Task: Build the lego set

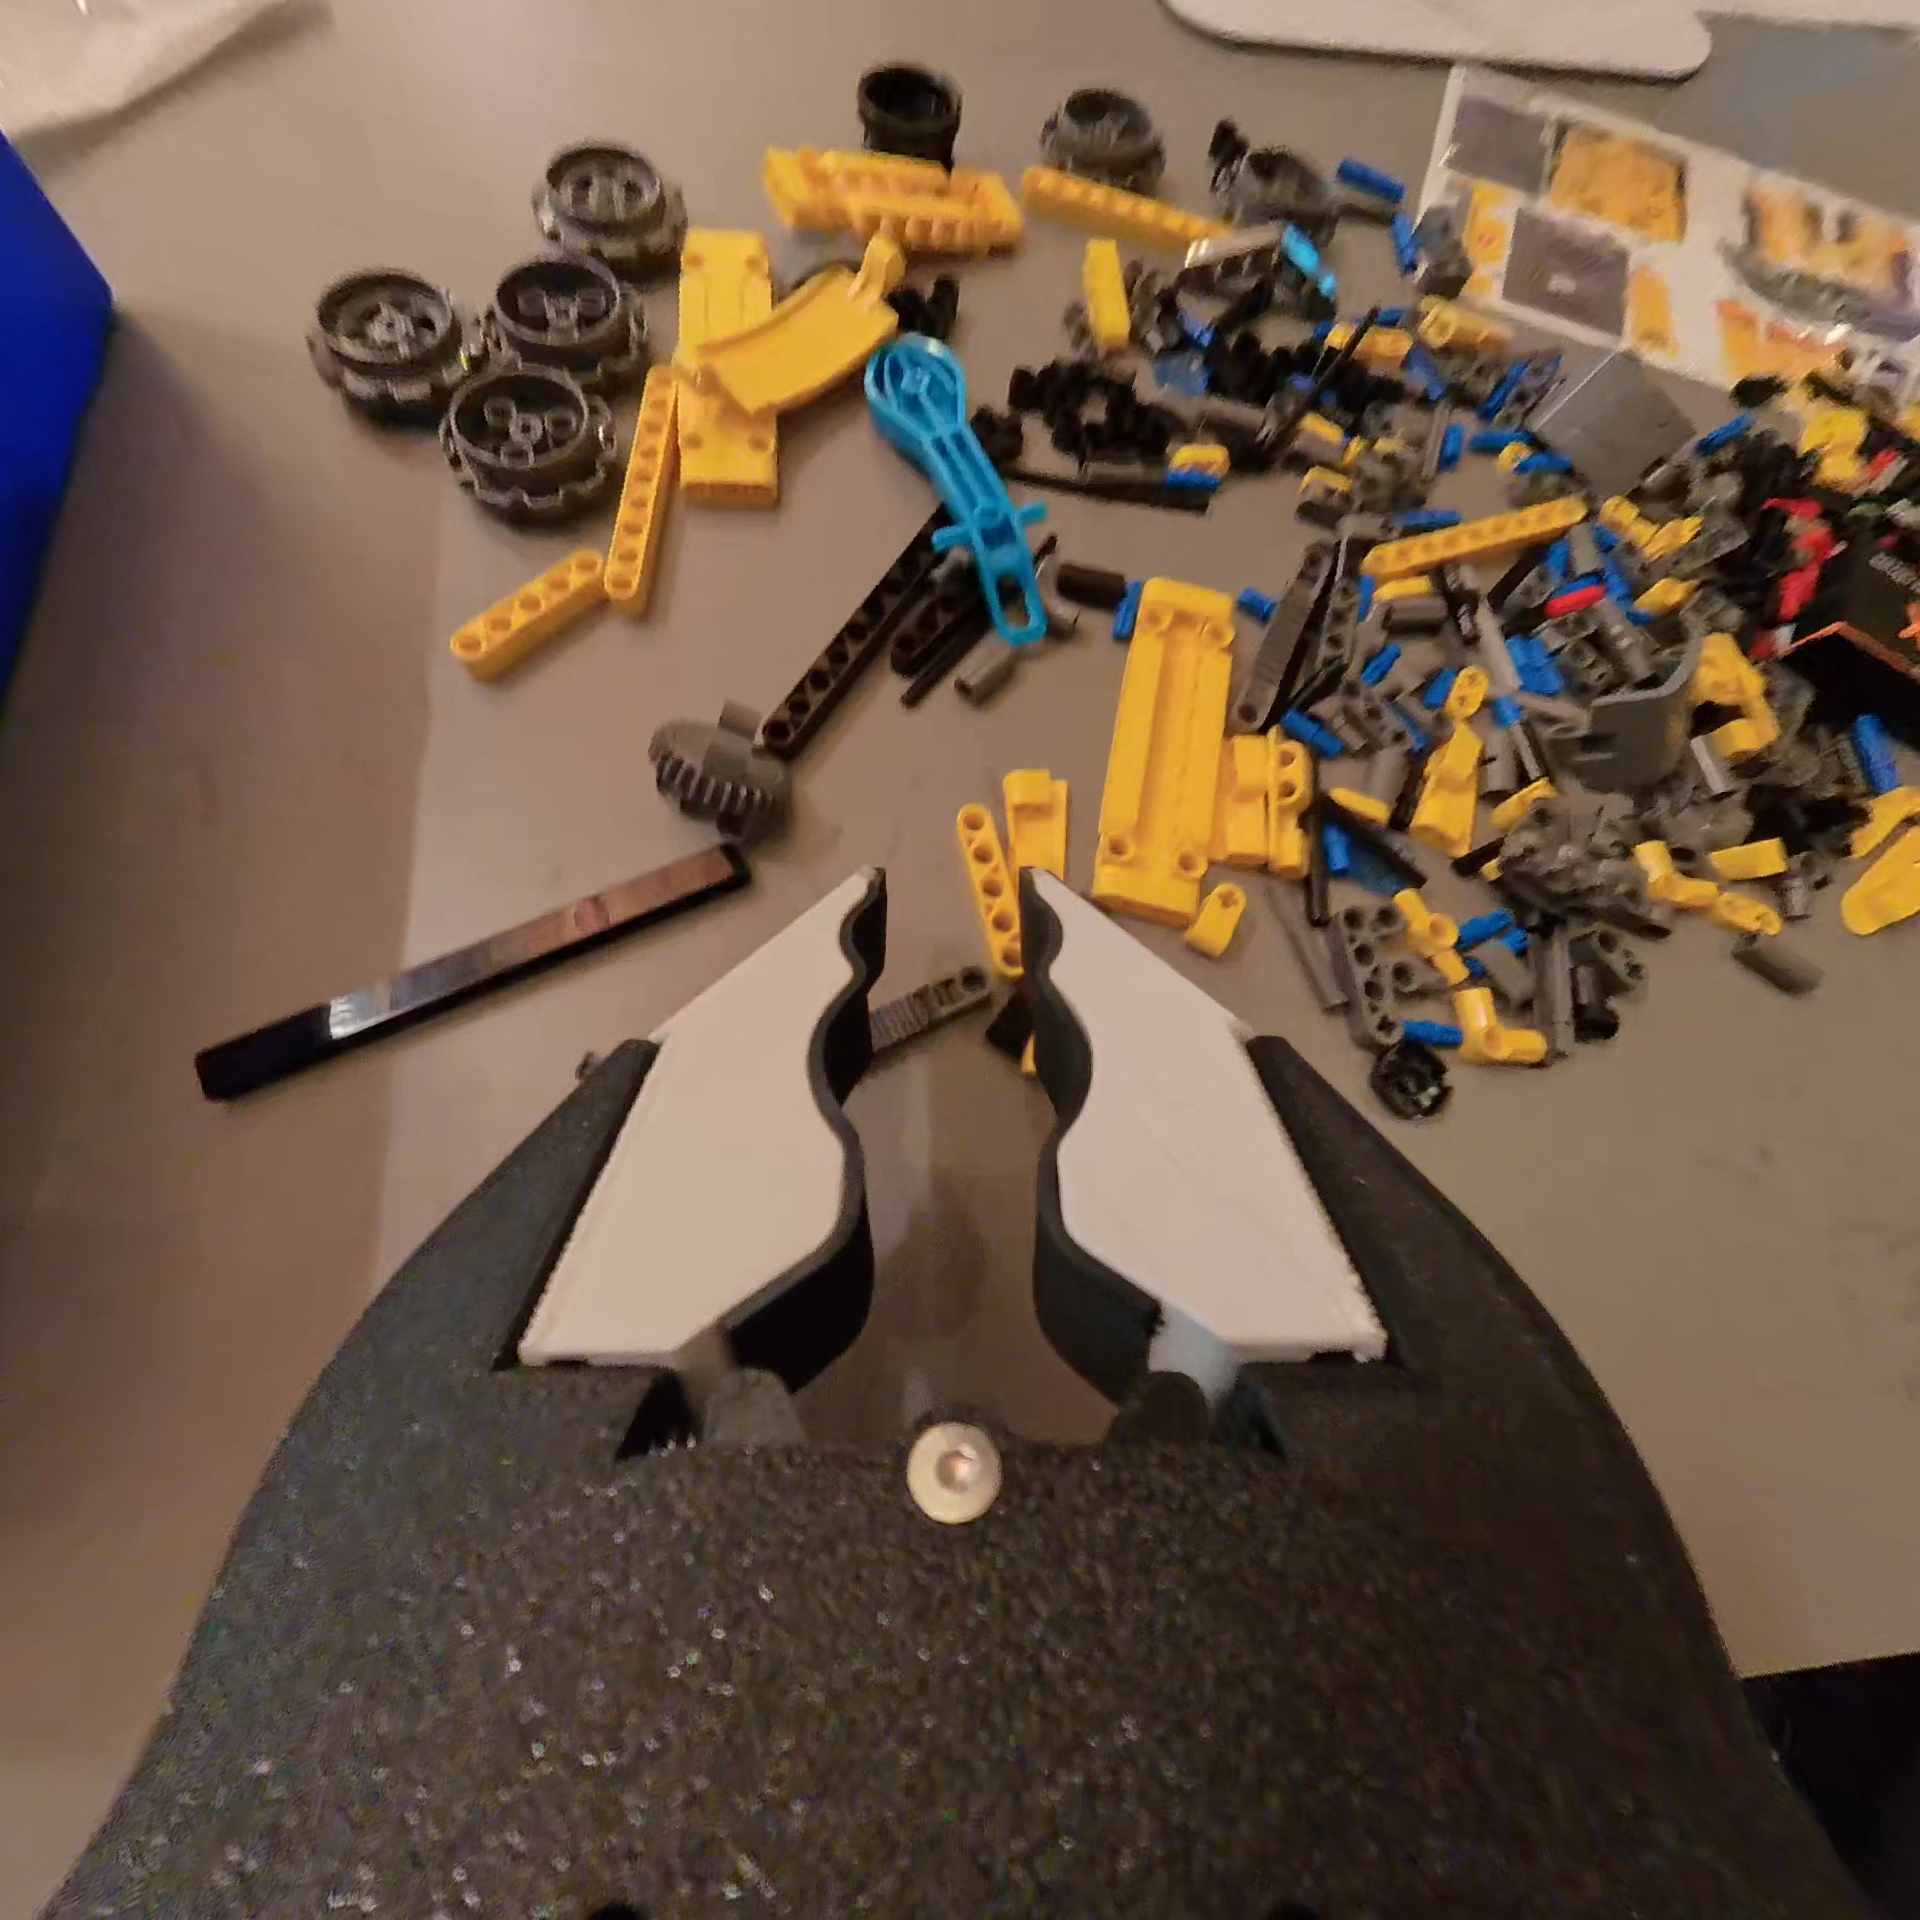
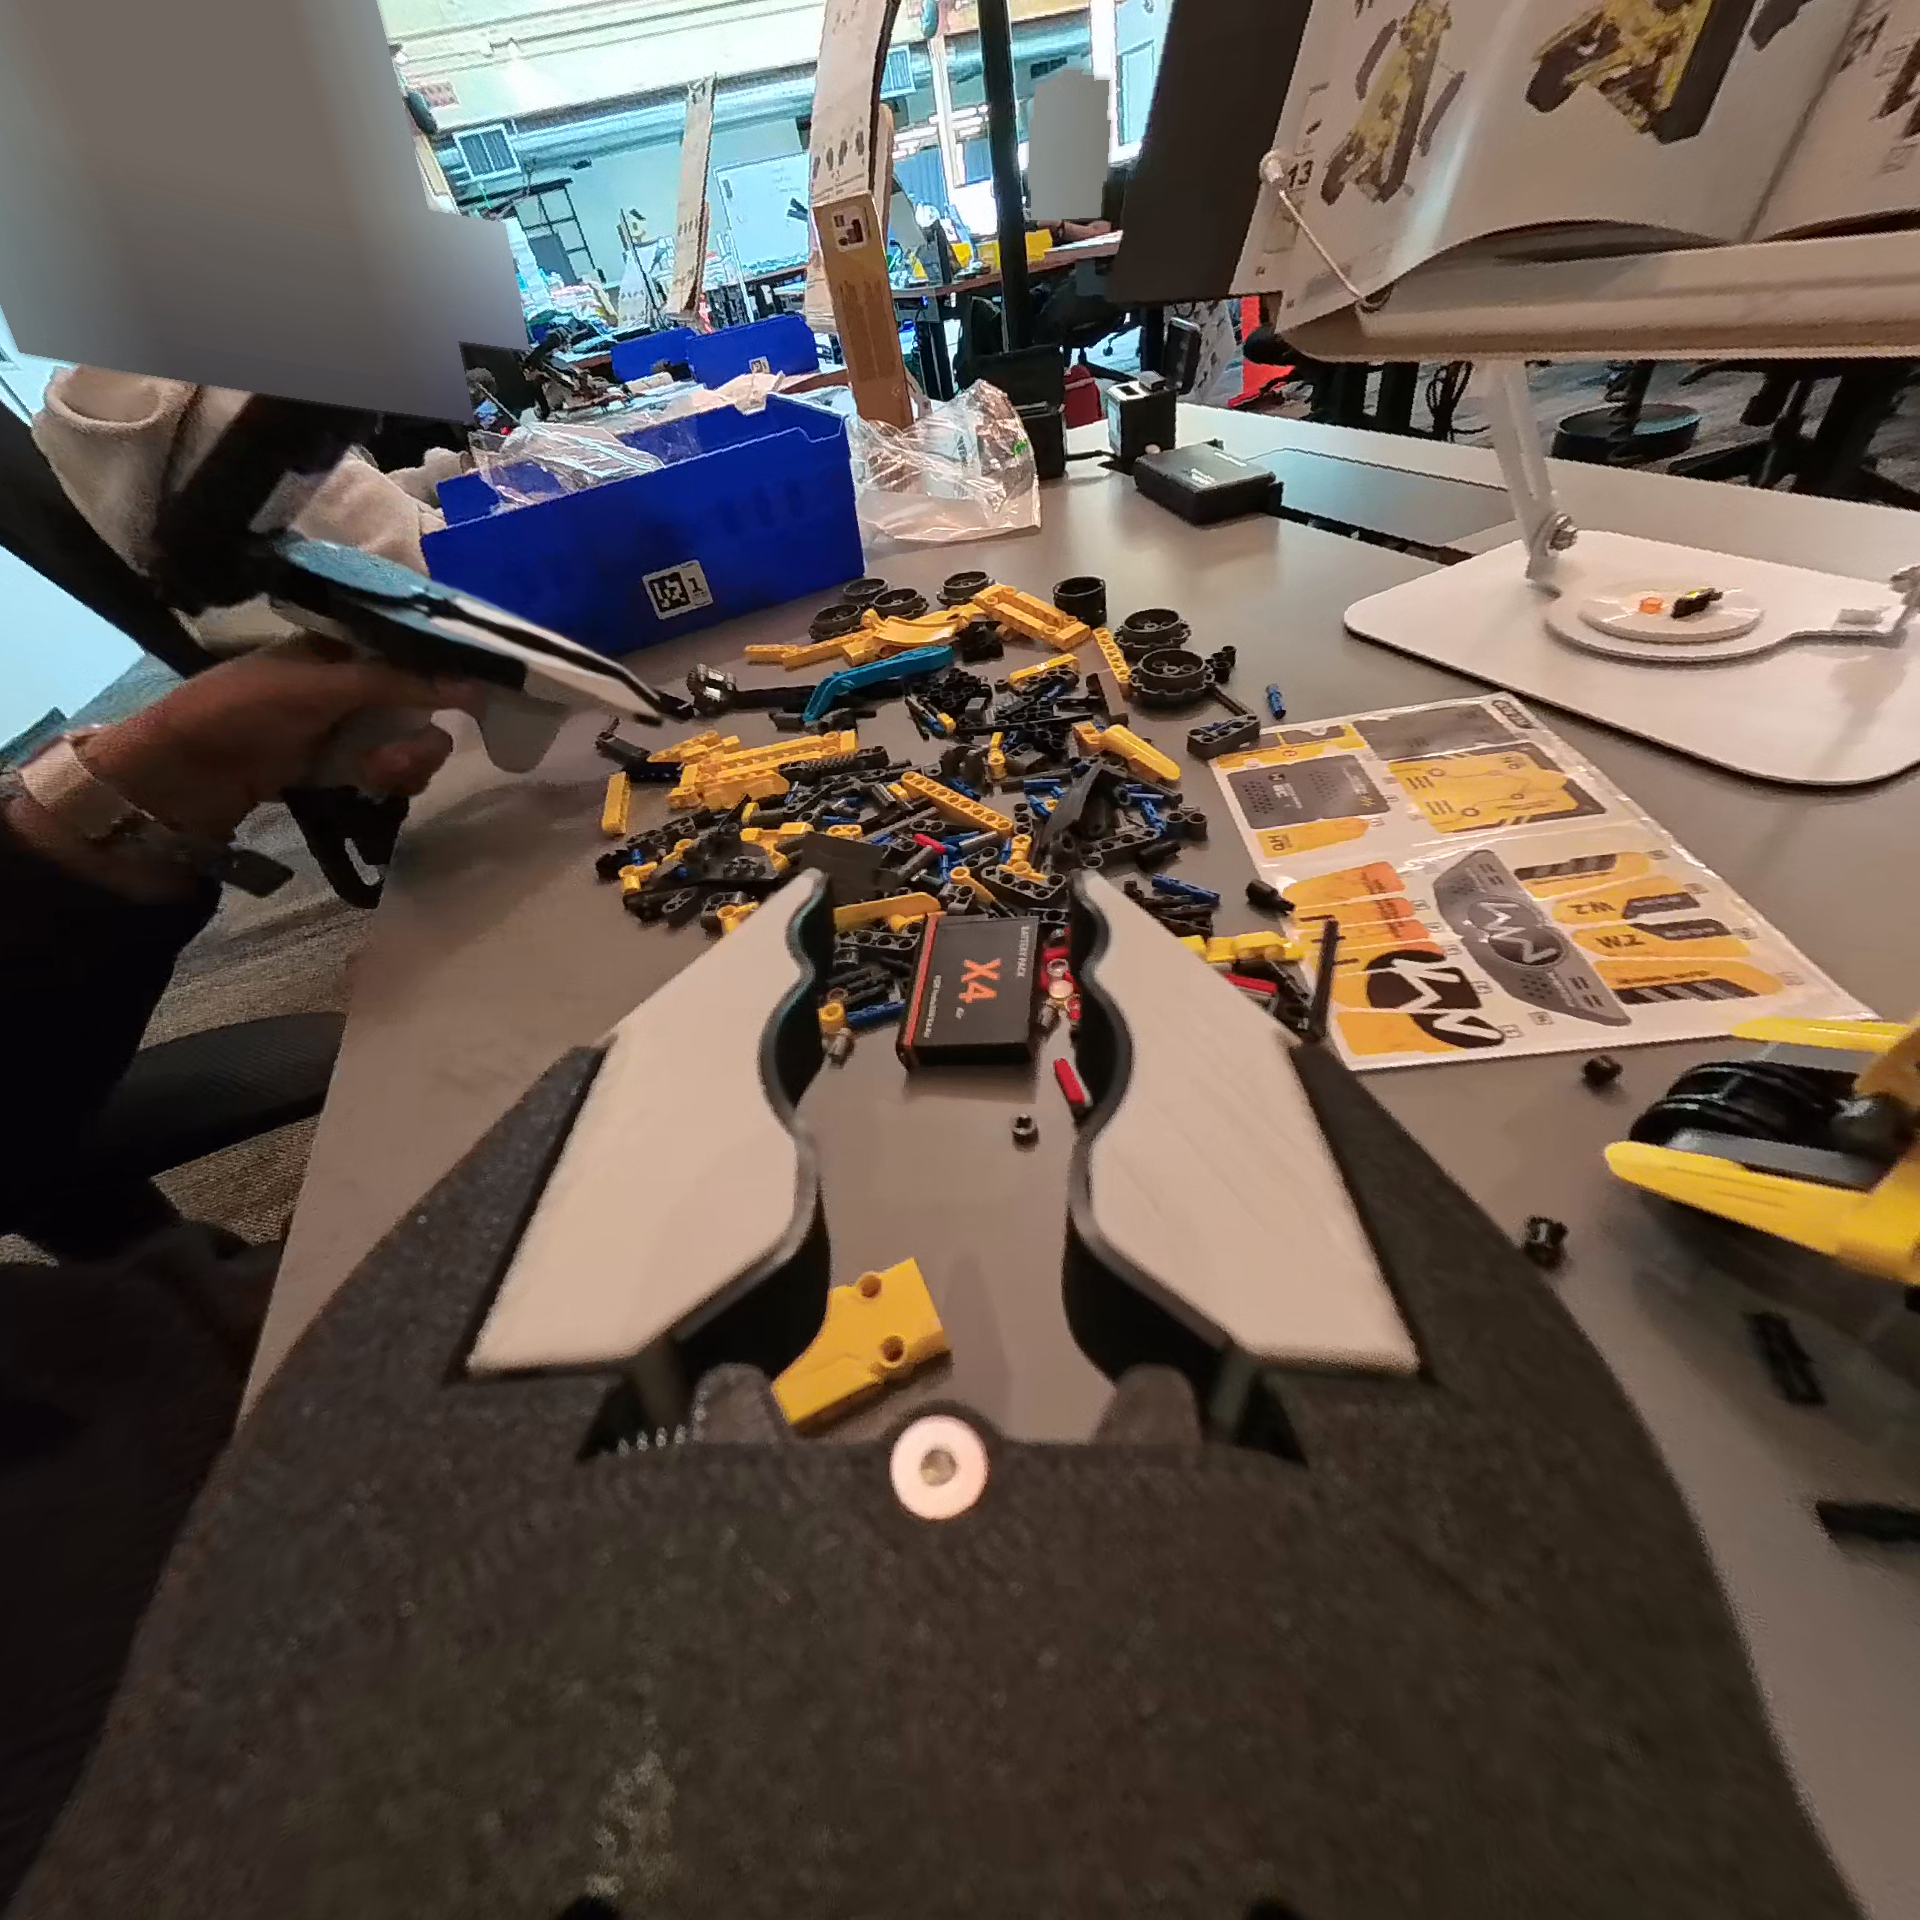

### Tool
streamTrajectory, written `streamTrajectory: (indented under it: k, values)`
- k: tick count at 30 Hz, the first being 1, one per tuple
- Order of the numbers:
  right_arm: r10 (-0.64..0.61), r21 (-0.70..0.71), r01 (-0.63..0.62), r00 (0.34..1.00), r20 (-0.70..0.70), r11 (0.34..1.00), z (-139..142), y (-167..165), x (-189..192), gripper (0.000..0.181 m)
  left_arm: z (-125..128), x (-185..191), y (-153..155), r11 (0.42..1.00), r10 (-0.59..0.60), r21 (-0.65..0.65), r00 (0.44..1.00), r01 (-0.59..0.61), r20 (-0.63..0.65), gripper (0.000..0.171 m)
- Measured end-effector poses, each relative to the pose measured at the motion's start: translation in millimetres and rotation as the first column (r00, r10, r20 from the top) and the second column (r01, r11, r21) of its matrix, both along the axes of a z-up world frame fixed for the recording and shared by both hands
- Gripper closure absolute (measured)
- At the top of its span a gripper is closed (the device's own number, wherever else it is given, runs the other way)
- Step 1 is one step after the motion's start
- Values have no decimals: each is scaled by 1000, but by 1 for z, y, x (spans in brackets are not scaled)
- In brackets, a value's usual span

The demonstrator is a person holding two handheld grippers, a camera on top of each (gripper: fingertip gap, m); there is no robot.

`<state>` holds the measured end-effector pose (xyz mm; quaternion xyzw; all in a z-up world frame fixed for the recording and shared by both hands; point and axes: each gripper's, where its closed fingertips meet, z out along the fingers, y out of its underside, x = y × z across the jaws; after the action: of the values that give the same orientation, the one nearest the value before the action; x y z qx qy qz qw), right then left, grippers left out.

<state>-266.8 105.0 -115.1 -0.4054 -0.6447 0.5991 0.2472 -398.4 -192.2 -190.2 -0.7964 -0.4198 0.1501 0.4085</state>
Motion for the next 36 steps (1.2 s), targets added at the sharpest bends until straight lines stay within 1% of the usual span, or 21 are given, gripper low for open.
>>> streamTrajectory:
  k: [3, 5, 8, 9, 11, 13, 15, 17, 18, 20, 21, 25, 26, 27, 28, 29, 30, 32, 33, 34, 36]
  values:
    - [-5, 15, 5, 1000, -4, 1000, -1, 0, -1, 137, -14, -1, 0, 998, -2, -58, 1000, 4, 20, 147]
    - [-15, 24, 15, 1000, -6, 1000, -2, 2, -2, 137, -17, 0, 4, 997, -28, -71, 999, 30, 33, 147]
    - [-25, 14, 25, 1000, -1, 1000, -2, 6, -3, 137, -21, -1, 5, 991, -54, -123, 998, 57, 33, 149]
    - [-27, 6, 27, 1000, 0, 1000, -1, 7, -3, 136, -21, -2, 5, 989, -57, -137, 998, 60, 28, 151]
    - [-28, -6, 28, 1000, 3, 1000, 0, 8, -3, 137, -21, -4, 3, 986, -57, -159, 998, 59, 17, 165]
    - [-30, -8, 30, 1000, 2, 1000, 0, 8, -4, 136, -15, -4, 4, 989, -53, -137, 999, 51, -11, 165]
    - [-32, -4, 32, 999, 4, 999, -1, 9, -4, 136, 0, 1, 12, 994, -78, -86, 995, 73, -55, 165]
    - [-32, -2, 32, 999, 6, 999, -2, 9, -4, 136, 18, 16, 30, 989, -149, -27, 985, 147, -91, 165]
    - [-32, -1, 32, 999, 9, 999, -3, 9, -4, 136, 27, 29, 45, 978, -207, 6, 973, 209, -105, 165]
    - [-34, 5, 34, 999, 14, 999, -4, 10, -5, 137, 39, 64, 85, 926, -360, 69, 924, 370, -128, 165]
    - [-36, 9, 36, 999, 14, 999, -5, 11, -6, 137, 39, 82, 105, 893, -430, 79, 892, 443, -140, 165]
    - [-80, 41, 81, 997, -25, 996, 3, 23, -7, 137, 23, 145, 178, 780, -611, 17, 767, 625, -194, 165]
    - [-103, 52, 105, 993, -50, 993, 8, 29, -8, 136, 21, 162, 195, 742, -651, 43, 733, 669, -198, 165]
    - [-127, 56, 131, 989, -76, 990, 14, 35, -8, 136, 22, 180, 209, 691, -701, 72, 691, 719, -177, 165]
    - [-146, 46, 151, 984, -101, 987, 21, 39, -6, 136, 29, 198, 221, 631, -743, 144, 647, 762, -170, 165]
    - [-155, 25, 159, 981, -120, 987, 26, 43, -5, 137, 39, 211, 230, 585, -765, 239, 625, 775, -154, 165]
    - [-153, -1, 154, 980, -129, 988, 30, 43, -2, 137, 47, 219, 238, 553, -781, 335, 615, 763, -112, 165]
    - [-118, -47, 112, 984, -134, 993, 34, 41, 2, 136, 56, 232, 248, 489, -828, 498, 561, 716, 6, 165]
    - [-86, -67, 77, 985, -147, 995, 38, 38, 6, 136, 57, 231, 252, 486, -830, 554, 555, 675, 52, 165]
    - [-34, -82, 20, 984, -172, 996, 44, 32, 12, 136, 58, 225, 255, 498, -820, 593, 565, 633, 86, 165]
    - [150, -65, -166, 968, -201, 984, 49, 7, 28, 137, 60, 211, 255, 515, -789, 666, 602, 541, 121, 165]
